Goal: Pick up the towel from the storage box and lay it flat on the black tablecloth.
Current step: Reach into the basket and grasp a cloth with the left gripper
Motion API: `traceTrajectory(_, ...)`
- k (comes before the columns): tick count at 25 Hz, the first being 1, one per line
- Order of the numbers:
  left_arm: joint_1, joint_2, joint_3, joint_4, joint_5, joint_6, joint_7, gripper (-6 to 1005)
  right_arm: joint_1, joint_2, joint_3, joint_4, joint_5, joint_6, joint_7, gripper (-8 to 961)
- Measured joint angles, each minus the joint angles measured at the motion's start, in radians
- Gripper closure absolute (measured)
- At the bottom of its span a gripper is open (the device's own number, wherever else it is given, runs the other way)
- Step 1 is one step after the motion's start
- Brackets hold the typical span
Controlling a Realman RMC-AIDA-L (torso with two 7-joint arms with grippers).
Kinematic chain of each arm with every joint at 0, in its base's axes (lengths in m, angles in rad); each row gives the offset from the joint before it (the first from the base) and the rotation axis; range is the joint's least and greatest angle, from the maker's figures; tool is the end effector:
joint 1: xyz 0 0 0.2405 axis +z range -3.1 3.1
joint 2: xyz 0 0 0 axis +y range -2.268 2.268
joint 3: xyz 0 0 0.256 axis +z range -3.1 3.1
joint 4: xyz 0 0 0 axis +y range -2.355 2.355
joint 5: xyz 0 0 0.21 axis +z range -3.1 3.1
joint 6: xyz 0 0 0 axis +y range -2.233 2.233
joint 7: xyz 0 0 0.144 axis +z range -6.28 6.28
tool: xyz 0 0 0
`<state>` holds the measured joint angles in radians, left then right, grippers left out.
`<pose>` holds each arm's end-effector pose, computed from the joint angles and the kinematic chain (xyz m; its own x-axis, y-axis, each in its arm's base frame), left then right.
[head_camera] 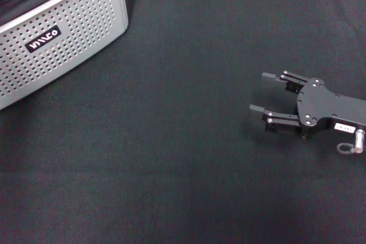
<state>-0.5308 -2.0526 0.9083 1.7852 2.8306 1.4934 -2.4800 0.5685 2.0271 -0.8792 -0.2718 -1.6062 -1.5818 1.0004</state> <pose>-0.1966 0.3709 0.1847 0.7762 0.6031 0.1838 0.4284 -0.2907 -0.8555 0.2469 0.3133 -0.0316 0.6977 -0.1806 -0.6932 -0.3534 -0.9285 -0.1137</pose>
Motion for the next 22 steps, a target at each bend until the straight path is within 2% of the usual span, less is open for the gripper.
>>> traceTrajectory(10,0.008,0.0,-0.063,0.002,0.004,-0.007,-0.002,496,-0.009,0.001,-0.001,0.01,-0.001,-0.002,-0.02,116)
traceTrajectory(22,-0.019,0.004,-0.064,-0.131,0.004,-0.012,-0.011,535,-0.025,0.002,-0.001,0.011,0.0,-0.008,-0.023,117)
